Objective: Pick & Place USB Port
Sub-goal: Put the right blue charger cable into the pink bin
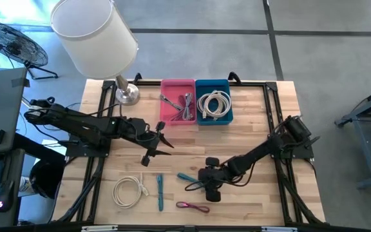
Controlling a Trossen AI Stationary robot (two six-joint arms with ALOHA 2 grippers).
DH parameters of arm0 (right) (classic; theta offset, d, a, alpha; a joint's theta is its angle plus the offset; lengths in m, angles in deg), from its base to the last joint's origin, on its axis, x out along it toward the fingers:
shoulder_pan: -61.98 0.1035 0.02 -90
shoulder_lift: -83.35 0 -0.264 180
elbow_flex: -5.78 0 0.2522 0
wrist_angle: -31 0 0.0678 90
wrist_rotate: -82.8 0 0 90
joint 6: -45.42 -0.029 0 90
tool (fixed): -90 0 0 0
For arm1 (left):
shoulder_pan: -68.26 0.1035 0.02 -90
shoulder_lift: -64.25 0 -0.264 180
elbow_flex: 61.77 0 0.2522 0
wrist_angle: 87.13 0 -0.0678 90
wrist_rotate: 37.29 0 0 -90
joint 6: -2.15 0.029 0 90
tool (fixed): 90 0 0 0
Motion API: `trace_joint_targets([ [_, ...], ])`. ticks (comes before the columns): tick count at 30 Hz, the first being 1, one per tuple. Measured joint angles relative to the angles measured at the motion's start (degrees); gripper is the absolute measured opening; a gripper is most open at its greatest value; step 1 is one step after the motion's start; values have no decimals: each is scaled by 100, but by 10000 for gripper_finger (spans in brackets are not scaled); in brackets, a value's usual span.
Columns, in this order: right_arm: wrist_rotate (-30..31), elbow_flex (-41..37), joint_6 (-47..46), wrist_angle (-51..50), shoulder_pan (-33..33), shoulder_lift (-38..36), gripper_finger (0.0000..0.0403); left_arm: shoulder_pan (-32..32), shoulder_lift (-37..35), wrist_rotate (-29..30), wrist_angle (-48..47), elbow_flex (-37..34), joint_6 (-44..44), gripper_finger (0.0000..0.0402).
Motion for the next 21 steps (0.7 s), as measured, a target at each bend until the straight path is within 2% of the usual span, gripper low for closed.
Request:
trace_joint_targets([
  [4, -21, 8, -162, -145, -88, 70, 153, 0, 0, 0, -117, 0, -152, 133],
  [9, 54, 12, 40, -416, -165, 64, 31, 0, 2, 49, -578, -11, -770, 133],
  [10, 102, 10, 136, -398, -165, 70, 19, 0, 3, 127, -666, -13, -832, 133],
  [17, 328, 1, 310, -442, -173, -41, 8, -32, 168, 1103, -846, -15, -1183, 133],
  [21, 773, -34, 450, -713, -61, -308, 7, -24, 593, 963, -750, -20, -1200, 133],
])
